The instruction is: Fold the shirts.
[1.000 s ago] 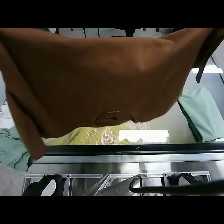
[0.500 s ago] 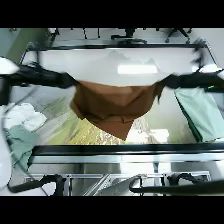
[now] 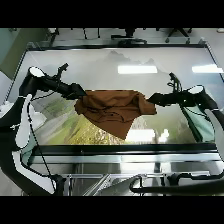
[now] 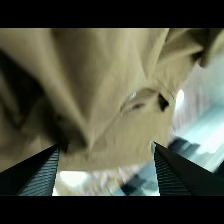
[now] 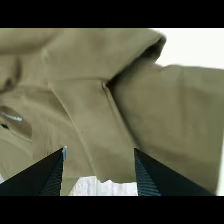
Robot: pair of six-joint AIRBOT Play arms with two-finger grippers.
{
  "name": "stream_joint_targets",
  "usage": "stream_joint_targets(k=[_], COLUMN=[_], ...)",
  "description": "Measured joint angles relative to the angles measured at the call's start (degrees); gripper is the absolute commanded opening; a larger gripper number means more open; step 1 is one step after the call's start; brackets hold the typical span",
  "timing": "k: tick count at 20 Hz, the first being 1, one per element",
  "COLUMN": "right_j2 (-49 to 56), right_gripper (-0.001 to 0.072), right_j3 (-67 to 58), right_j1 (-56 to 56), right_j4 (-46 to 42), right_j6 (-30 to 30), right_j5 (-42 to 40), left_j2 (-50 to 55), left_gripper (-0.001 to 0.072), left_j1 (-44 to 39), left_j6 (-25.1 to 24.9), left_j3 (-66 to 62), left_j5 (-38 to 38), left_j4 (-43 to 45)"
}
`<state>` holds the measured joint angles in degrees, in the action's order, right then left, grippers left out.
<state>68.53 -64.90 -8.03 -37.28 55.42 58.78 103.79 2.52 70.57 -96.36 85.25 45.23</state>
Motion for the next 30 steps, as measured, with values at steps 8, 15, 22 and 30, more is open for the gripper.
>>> stream_joint_targets(k=[8, 15, 22, 30], right_j2=[-8.22, -5.60, 0.94, 2.12], right_gripper=[0.0485, 0.0483, 0.0275, 0.0023], right_j3=[4.83, 14.73, 15.89, 15.87], right_j1=[-5.29, 4.74, 9.38, 9.86], right_j4=[-2.40, -0.39, 8.66, 12.59], right_j6=[4.44, 5.88, 0.96, -3.58], right_j5=[7.54, -2.60, -13.62, -22.10], left_j2=[-9.68, -11.37, -4.02, 1.18], left_gripper=[0.0624, 0.0623, 0.0124, 0.0013], left_j1=[4.31, 1.70, -2.10, -2.84], left_j6=[0.92, 0.09, 0.13, -0.09], left_j3=[18.08, 29.68, 20.59, 14.16], left_j5=[0.81, -17.73, -24.22, -20.50], left_j4=[0.39, 0.17, 0.17, 0.26])
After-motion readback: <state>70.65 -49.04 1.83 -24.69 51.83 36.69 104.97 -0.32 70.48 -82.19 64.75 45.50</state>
